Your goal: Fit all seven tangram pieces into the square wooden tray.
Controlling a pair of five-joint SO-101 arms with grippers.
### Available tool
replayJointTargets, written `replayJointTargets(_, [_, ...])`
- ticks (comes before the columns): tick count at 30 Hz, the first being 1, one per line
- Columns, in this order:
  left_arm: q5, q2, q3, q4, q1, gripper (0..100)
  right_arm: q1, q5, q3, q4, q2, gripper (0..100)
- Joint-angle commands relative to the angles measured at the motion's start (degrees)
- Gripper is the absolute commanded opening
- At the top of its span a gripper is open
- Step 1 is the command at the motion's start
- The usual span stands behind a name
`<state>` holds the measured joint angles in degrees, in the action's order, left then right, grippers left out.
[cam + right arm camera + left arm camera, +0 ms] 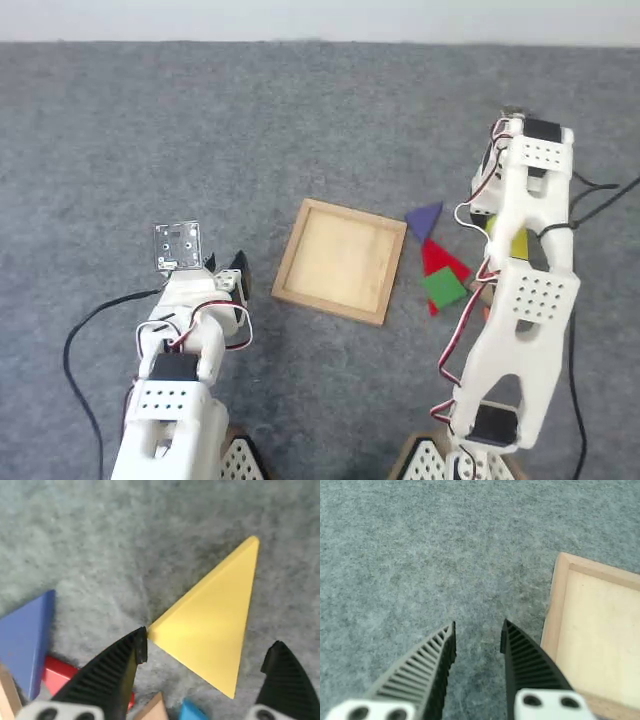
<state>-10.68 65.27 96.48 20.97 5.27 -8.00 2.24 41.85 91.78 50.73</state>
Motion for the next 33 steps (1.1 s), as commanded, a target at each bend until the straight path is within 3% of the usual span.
replayJointTargets(1, [-0.5, 0.8, -0.7, 0.3, 0.4, 15, 0.7, 0.4, 3.1, -0.5, -0.3, 36.5])
replayJointTargets(16, [-0.5, 0.8, -0.7, 0.3, 0.4, 15, 1.2, 0.9, 3.4, -0.9, 3.6, 36.2])
replayJointTargets(23, [-0.5, 0.8, -0.7, 0.3, 0.4, 15, 1.2, 0.9, 3.4, -0.9, 3.0, 12.7])
replayJointTargets(33, [-0.5, 0.8, -0.7, 0.3, 0.4, 15, 0.3, 1.0, 5.6, 0.1, 2.9, 12.4])
